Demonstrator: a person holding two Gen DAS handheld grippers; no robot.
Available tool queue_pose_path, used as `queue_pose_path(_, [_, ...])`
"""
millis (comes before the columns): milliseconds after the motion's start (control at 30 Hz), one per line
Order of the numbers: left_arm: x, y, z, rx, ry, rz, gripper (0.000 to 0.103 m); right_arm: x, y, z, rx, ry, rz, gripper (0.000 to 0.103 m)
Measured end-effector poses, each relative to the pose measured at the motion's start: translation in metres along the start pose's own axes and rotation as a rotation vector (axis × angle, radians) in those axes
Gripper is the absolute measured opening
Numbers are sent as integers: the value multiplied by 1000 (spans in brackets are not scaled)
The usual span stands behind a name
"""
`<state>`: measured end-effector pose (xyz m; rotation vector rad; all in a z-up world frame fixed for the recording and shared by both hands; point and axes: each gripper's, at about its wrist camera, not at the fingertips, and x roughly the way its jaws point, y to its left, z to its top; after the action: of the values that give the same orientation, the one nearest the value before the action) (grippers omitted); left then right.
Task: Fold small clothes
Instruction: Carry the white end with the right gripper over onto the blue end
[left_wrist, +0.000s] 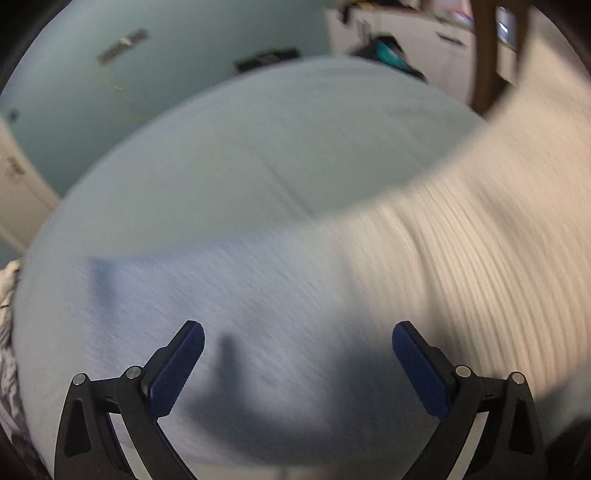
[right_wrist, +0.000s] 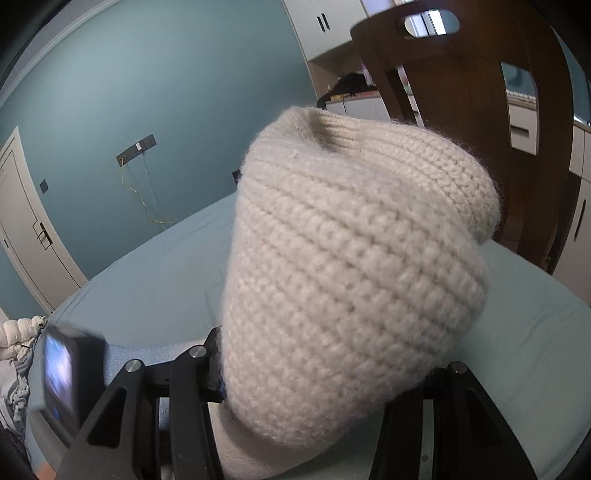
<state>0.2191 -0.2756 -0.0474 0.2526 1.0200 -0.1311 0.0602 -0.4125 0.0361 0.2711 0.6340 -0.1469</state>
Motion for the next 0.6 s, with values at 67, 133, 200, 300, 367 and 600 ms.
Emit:
queue_pose_path(67, [1,7,16,-1,-19,56,103,-3,3,-3,-17,-12,-4,44])
queue_pose_path(133, [9,4,31,27,-18,61,103,-4,3,-4,-21,-20,-6,44])
queue_pose_path(200, [23,-4,41,60,-7,72,103,-7,2,-7,-35,-34,-6,44])
queue_pose_path(300, [47,-15,44,76,5,101,103,-13,6,-18,-72,-45,-13,44])
queue_pose_path(367, [62,-11,38,39,40,82,103,-11,13,-21,-109,-41,-29,44])
queue_pose_path(600, [58,3,29,-4,49,65,103,-14,27,-28,-220,-89,-66,44])
